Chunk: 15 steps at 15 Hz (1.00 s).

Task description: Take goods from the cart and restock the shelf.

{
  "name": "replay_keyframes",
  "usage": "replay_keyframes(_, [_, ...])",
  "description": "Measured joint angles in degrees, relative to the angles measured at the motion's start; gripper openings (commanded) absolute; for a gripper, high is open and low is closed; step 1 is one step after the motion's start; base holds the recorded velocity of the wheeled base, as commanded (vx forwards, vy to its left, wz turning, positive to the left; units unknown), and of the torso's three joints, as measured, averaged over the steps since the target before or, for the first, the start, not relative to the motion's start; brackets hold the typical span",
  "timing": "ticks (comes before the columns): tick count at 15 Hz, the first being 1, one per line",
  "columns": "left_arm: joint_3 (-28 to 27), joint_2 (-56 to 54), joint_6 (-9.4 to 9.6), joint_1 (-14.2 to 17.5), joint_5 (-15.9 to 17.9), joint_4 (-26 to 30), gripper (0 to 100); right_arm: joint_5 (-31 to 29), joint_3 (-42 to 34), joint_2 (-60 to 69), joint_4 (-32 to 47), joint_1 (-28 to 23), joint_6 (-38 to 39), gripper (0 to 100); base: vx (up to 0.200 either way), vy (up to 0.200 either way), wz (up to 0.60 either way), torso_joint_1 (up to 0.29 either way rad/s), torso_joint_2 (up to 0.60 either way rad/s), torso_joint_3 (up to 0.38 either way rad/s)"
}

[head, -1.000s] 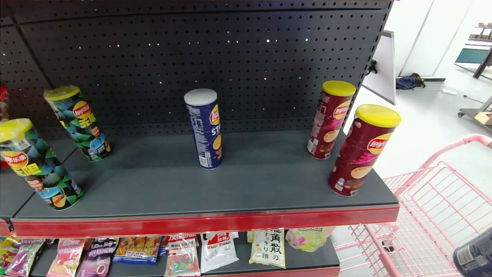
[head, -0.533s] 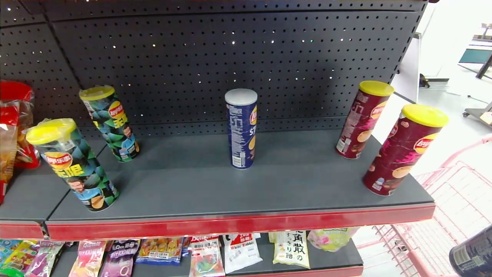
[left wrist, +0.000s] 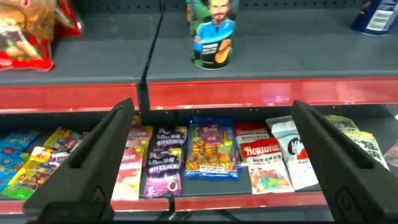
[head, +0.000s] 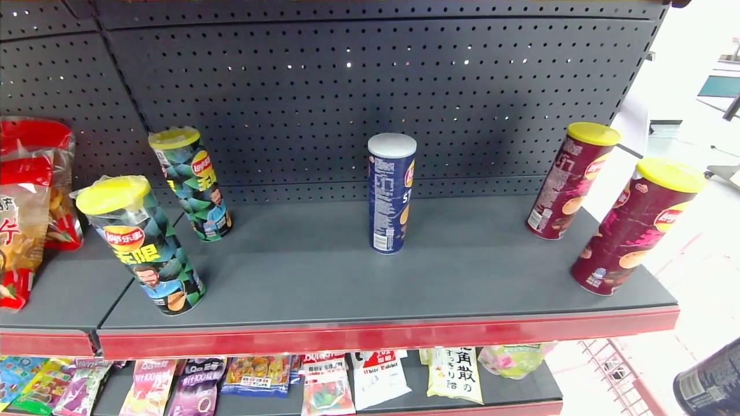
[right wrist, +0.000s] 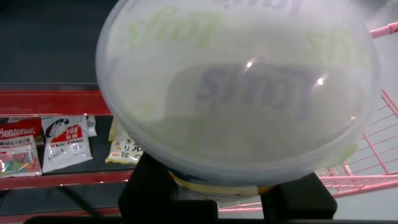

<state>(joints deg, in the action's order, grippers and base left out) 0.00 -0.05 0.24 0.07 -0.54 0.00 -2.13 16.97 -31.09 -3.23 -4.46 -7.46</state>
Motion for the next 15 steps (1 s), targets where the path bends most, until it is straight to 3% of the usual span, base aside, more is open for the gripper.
replay_keyframes(7, [0.0, 0.0, 0.02, 0.06, 0.02, 0.0, 100, -0.07, -0.35, 0.66, 0.41, 0.0, -0.09, 0, 0.0, 0.0, 0.0, 0.0, 0.0, 0.0])
replay_keyframes(10, [0.0, 0.0, 0.0, 0.11, 0.02, 0.0, 100, -0.07, -0.38, 0.72, 0.45, 0.0, -0.09, 0, 0.2, 0.0, 0.0, -0.007, 0.0, 0.002])
replay_keyframes(15, [0.0, 0.0, -0.02, 0.04, 0.02, 0.0, 100, 0.13, -0.88, 1.29, 0.39, 0.06, -0.52, 0, 0.0, 0.0, 0.0, 0.0, 0.0, 0.0])
